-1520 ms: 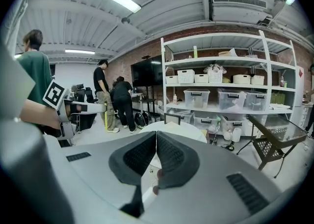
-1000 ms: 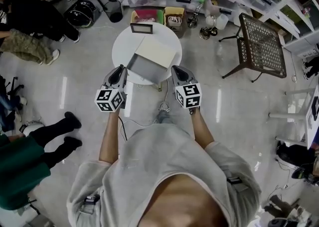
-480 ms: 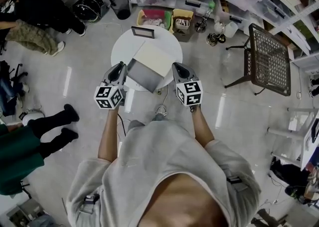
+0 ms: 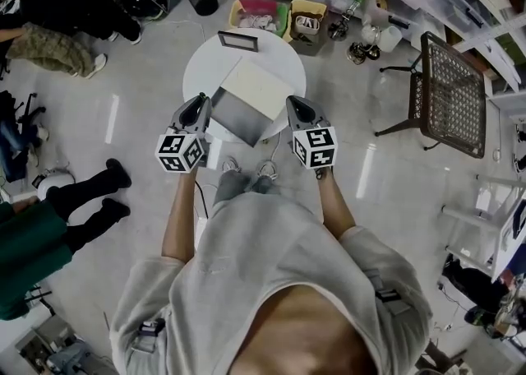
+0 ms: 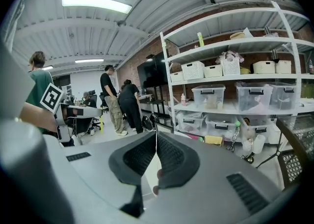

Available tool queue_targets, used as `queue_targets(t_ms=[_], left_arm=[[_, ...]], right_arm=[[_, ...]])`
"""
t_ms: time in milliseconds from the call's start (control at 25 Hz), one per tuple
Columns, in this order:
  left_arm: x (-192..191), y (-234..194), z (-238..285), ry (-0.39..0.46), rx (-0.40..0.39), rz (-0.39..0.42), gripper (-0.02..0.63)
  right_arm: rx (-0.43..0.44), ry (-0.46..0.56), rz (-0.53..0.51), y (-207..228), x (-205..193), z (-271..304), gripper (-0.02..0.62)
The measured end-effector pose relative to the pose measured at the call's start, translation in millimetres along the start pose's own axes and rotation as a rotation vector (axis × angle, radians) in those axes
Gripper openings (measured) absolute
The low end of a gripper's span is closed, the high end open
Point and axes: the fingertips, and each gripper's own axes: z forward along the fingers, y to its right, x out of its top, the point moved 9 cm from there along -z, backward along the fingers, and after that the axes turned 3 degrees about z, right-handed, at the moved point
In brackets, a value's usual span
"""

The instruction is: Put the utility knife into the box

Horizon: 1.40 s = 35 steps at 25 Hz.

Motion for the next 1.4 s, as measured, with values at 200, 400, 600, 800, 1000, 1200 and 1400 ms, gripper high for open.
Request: queue_targets(t_ms=[200,400,600,800,1000,1200,1400], left_arm=[[-7,-12,19,-0.033,-0.037,-0.018,0.075],[-11,-27,38,-0.098,-0.109,0.044,0.075],[-19,-34,55,-0.177,-0.204,0.13,0.075],[-36,-40,69,-0.217,-0.247,0.103,0.075],[-57,-44,75,-0.25,-0.268,0.061,0.075],[-72,-41,78,-0.289,-0.291,0.074,0.075],[-80,-34,84,-0.348,-0.37,0.222,0.075]], right_arm=[[-0.034,-0.032,0.008,3,0,12,0.031],[-0.074,-0.052,0.02,0,3,24,0.031],[-0.112,-0.082,0.043,-4,-1,32,0.031],[-0.14,-0.124,0.062,-5,-13,34,0.031],[-0.163,-0.164,0.078,-7,-26,35,0.031],[-0.175,-0.191,0.095,-8,-39,33,0.031],[-0.175,-0.213,0.107,-13,-52,32,0.031]])
